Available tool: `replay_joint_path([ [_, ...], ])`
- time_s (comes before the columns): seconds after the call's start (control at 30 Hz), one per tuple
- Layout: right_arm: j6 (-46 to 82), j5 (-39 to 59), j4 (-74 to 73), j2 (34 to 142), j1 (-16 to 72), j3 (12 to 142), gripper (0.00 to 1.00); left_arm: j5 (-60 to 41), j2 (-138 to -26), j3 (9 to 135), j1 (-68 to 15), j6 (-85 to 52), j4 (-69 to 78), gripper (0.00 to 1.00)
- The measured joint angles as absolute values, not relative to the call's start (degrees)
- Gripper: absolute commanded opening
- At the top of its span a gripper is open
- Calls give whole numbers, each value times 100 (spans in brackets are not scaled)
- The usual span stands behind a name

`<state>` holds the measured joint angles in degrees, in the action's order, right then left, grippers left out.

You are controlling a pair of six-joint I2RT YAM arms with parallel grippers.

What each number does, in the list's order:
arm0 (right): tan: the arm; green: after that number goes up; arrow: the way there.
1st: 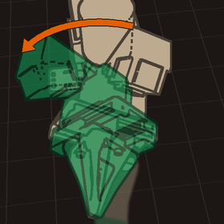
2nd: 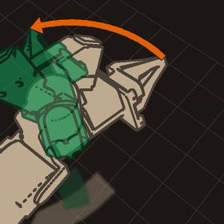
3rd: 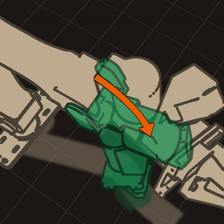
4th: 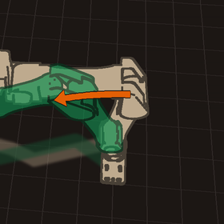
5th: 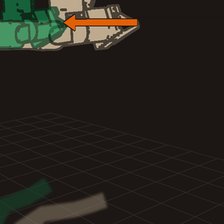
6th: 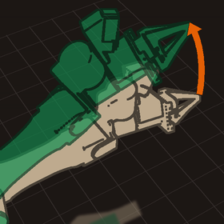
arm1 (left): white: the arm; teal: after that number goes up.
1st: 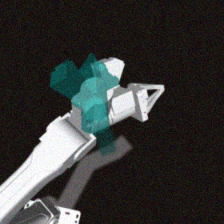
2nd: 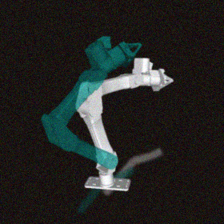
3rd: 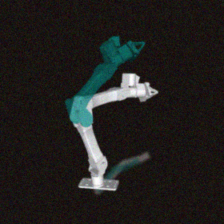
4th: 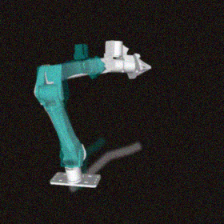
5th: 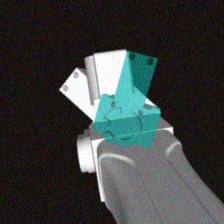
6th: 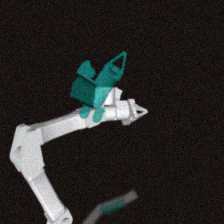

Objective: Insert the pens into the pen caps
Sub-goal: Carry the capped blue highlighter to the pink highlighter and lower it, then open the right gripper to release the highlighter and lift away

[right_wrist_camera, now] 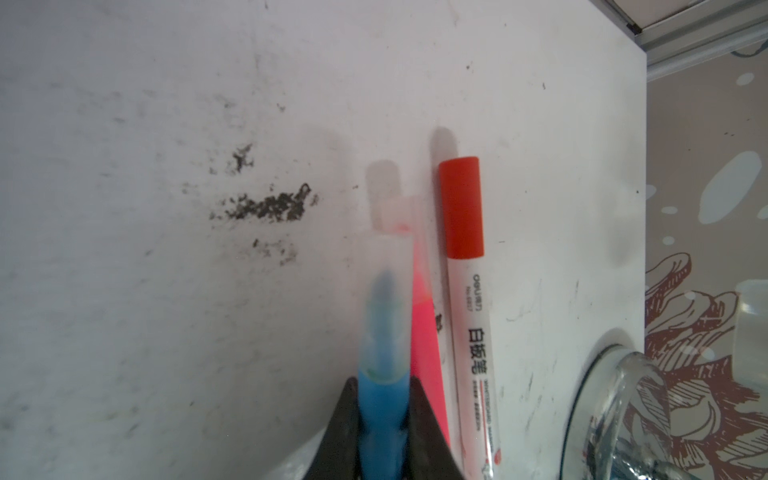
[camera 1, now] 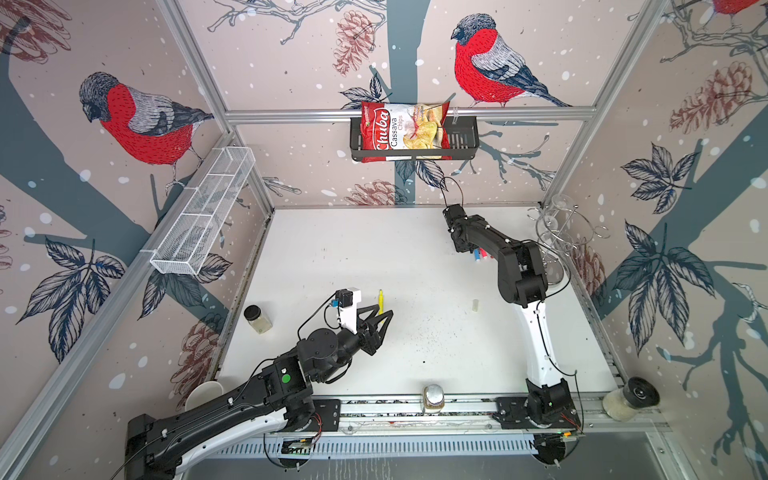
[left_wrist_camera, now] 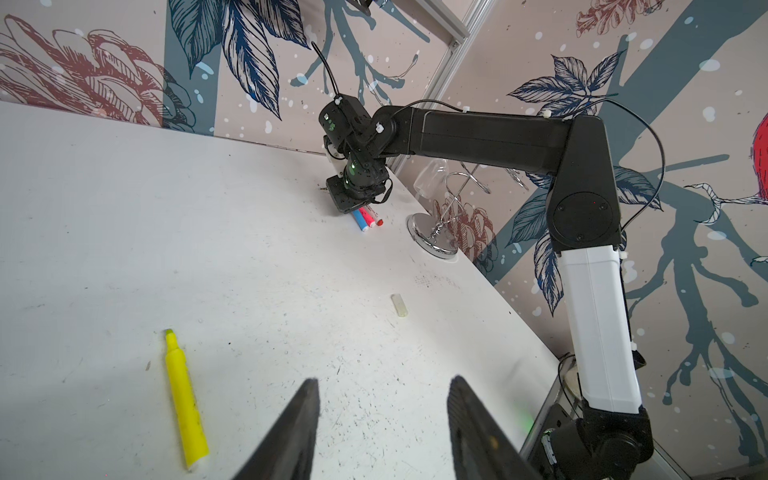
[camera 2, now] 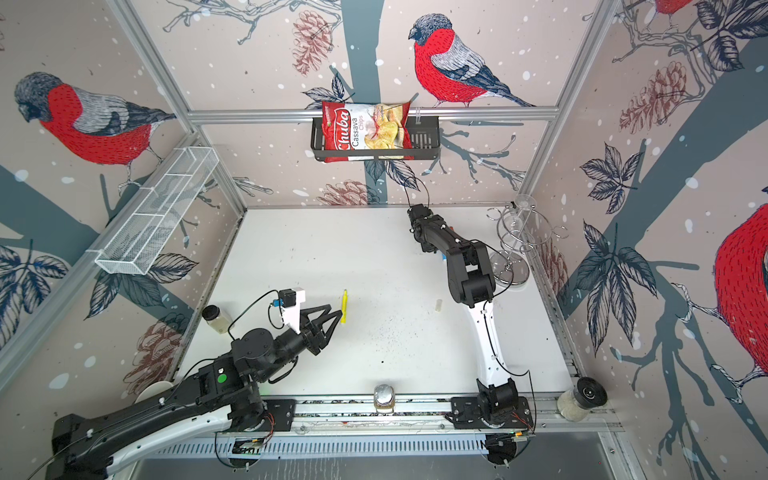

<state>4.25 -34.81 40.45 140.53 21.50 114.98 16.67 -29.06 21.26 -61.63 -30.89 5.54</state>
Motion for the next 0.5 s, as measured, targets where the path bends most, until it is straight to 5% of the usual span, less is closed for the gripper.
replay_joint_path([
  [0.23, 427, -3588, 4123, 14011, 2276, 11509, 36, 1675, -2845, 2152, -6163, -3000, 469, 51],
  [0.5, 451, -3726, 4167, 13552, 2399, 11489, 37, 1804, -2683, 2263, -6163, -2954, 228, 51],
])
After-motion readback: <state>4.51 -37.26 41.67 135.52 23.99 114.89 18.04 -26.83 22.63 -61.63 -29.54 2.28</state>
